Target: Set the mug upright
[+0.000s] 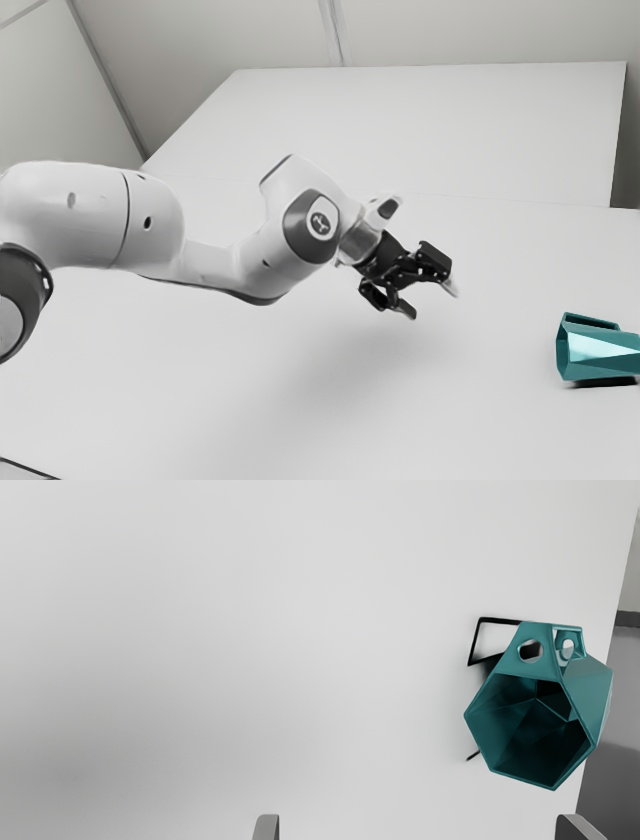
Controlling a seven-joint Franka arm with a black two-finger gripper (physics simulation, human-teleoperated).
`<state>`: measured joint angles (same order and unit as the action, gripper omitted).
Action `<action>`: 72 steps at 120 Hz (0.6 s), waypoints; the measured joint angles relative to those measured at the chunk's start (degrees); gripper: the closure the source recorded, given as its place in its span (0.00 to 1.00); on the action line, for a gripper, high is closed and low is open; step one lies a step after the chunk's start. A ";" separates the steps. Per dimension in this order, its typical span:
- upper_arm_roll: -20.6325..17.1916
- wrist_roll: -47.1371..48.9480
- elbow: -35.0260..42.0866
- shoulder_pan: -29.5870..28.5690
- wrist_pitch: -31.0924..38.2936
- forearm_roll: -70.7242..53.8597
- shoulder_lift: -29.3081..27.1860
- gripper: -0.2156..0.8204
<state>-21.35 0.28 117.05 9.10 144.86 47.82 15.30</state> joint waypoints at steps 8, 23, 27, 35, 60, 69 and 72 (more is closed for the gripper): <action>-0.04 -0.87 -0.79 1.87 2.73 1.85 2.09 0.21; -0.08 -2.26 -4.20 5.14 6.82 5.48 7.39 0.21; -0.09 -2.59 -5.20 5.87 7.79 6.34 8.73 0.21; -0.09 -3.20 -8.09 7.17 9.31 8.24 11.74 0.21; -0.09 -4.82 -14.35 11.08 11.81 13.19 16.69 0.21; -0.10 -5.36 -14.78 12.03 12.22 14.35 17.31 0.21; -0.09 -5.52 -15.19 12.32 12.33 14.63 17.67 0.21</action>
<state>-21.44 -5.25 101.85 21.42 157.19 62.45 32.97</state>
